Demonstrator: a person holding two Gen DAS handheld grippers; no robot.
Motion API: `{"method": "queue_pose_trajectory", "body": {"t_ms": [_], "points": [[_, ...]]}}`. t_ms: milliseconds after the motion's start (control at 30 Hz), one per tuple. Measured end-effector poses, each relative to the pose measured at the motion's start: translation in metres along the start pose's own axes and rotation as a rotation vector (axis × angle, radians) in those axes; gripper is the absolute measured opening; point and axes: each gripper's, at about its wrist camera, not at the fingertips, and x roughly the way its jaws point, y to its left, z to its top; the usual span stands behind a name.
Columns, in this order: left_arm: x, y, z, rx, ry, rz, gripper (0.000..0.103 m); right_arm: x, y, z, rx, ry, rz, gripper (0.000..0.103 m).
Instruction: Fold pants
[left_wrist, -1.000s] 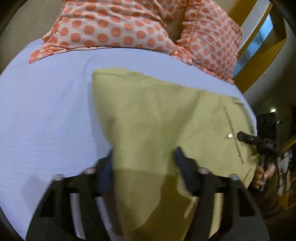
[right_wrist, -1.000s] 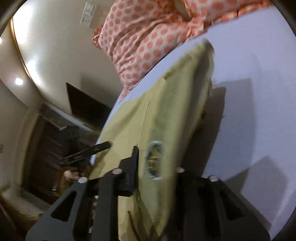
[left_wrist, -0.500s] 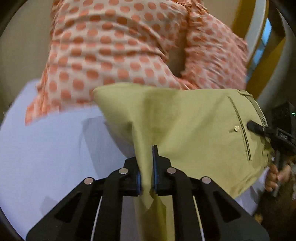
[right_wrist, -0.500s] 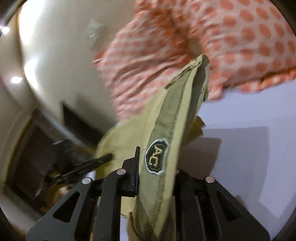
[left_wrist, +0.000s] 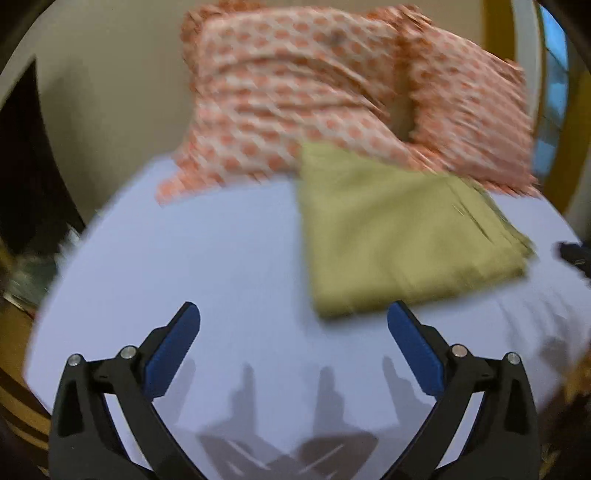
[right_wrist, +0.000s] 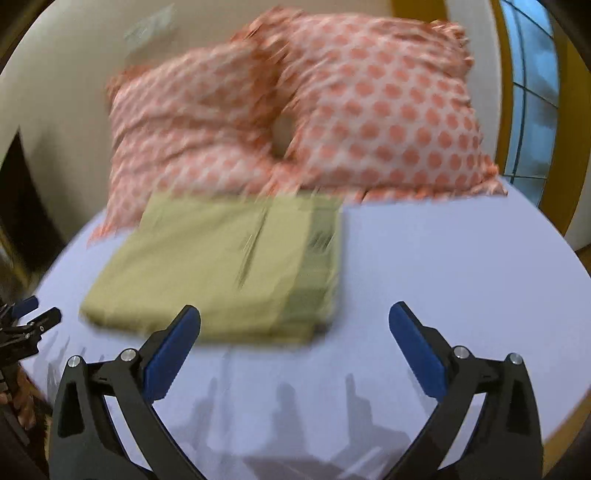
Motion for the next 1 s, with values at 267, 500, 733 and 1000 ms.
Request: {"method": "queue_pose_trajectory", "body": {"t_ms": [267,500,733,1000], "points": [[0.024,-0.028,-0.032,0.034,0.087,-0.024,0.101,0.032,0.077,-0.05,-0.185,0.132,-0.106,0.102],[0.033,-0.03,-0.04,0.034,0.092,-0.003,0.101,0.043,0.079,-0.06,-0.1,0.145,-0.065,0.102],[0.032,-0.028,-0.041,0.03,0.078,-0.008,0.101,0.043,0.077,-0.06,-0.089,0.139,-0.062,0.102],[0.032,-0.029,-0.041,0.028,0.088,-0.008,0.101,0.044,0.078,-0.058,-0.084,0.156,-0.067,0.102]]}}
